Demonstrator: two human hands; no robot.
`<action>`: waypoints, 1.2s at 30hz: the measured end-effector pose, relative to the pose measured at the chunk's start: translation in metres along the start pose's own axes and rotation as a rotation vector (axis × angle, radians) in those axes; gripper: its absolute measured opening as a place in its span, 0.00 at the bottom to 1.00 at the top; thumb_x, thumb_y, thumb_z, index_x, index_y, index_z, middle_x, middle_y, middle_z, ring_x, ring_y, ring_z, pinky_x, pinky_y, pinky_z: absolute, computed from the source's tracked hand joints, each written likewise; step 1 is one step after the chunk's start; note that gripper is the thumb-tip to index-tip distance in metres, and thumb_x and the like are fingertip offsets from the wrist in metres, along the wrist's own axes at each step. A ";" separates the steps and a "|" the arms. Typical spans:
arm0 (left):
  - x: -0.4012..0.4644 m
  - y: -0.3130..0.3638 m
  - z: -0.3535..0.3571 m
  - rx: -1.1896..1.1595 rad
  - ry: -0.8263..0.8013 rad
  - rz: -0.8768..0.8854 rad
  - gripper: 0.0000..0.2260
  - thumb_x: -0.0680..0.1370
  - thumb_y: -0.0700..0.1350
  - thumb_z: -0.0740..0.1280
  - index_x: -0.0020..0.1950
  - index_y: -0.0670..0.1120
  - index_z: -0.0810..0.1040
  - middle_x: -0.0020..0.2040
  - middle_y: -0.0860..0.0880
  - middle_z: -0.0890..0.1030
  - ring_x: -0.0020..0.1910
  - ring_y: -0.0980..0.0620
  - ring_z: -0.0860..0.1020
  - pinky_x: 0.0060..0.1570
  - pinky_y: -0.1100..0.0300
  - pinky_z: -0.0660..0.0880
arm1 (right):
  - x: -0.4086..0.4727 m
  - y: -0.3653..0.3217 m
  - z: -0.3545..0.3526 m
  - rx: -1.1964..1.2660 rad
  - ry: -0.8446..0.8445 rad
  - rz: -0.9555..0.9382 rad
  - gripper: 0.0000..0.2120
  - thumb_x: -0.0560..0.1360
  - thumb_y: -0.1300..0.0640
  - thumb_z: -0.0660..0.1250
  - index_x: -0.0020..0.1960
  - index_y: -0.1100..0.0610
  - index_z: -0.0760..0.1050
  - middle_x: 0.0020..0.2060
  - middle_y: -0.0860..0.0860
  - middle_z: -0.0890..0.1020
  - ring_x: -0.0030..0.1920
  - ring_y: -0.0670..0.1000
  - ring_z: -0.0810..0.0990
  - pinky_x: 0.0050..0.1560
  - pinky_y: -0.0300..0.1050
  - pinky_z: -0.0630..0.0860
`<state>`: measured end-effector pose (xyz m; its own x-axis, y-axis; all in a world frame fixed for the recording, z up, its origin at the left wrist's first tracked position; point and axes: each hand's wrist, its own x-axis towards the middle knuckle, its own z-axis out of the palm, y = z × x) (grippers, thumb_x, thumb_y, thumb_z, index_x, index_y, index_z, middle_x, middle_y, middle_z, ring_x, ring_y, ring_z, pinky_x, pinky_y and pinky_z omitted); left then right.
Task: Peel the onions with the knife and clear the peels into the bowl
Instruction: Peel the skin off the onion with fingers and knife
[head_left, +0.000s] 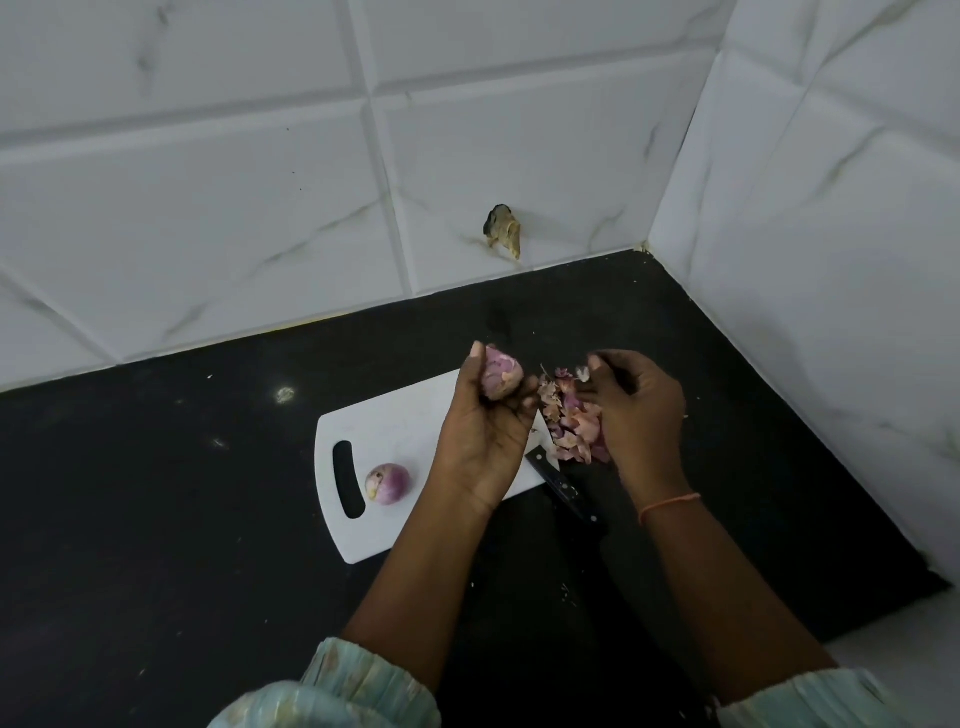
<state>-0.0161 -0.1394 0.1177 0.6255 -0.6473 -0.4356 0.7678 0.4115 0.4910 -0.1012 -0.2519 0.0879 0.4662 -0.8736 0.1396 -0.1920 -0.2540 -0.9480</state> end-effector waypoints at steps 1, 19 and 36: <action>-0.001 0.001 0.000 0.005 0.007 0.001 0.13 0.80 0.54 0.64 0.47 0.45 0.77 0.38 0.45 0.81 0.38 0.50 0.81 0.34 0.63 0.78 | 0.003 0.003 -0.004 -0.092 -0.055 0.020 0.10 0.79 0.58 0.66 0.59 0.58 0.80 0.52 0.51 0.83 0.53 0.49 0.82 0.55 0.43 0.78; -0.015 0.007 -0.004 0.417 -0.078 0.208 0.13 0.85 0.46 0.55 0.63 0.44 0.75 0.50 0.45 0.82 0.43 0.50 0.77 0.41 0.57 0.70 | -0.029 -0.046 0.005 0.015 -0.089 -0.433 0.10 0.74 0.61 0.73 0.54 0.60 0.82 0.46 0.51 0.82 0.47 0.43 0.82 0.49 0.33 0.78; -0.030 0.003 0.012 0.262 -0.091 0.198 0.10 0.84 0.43 0.54 0.56 0.47 0.75 0.41 0.49 0.84 0.40 0.51 0.78 0.37 0.60 0.72 | -0.037 -0.048 0.007 0.061 -0.023 -0.445 0.05 0.76 0.61 0.72 0.50 0.60 0.84 0.42 0.51 0.85 0.44 0.45 0.84 0.47 0.43 0.82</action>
<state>-0.0339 -0.1265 0.1408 0.7347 -0.6310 -0.2490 0.5638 0.3639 0.7414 -0.1034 -0.2046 0.1259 0.5112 -0.6750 0.5320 0.0824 -0.5776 -0.8121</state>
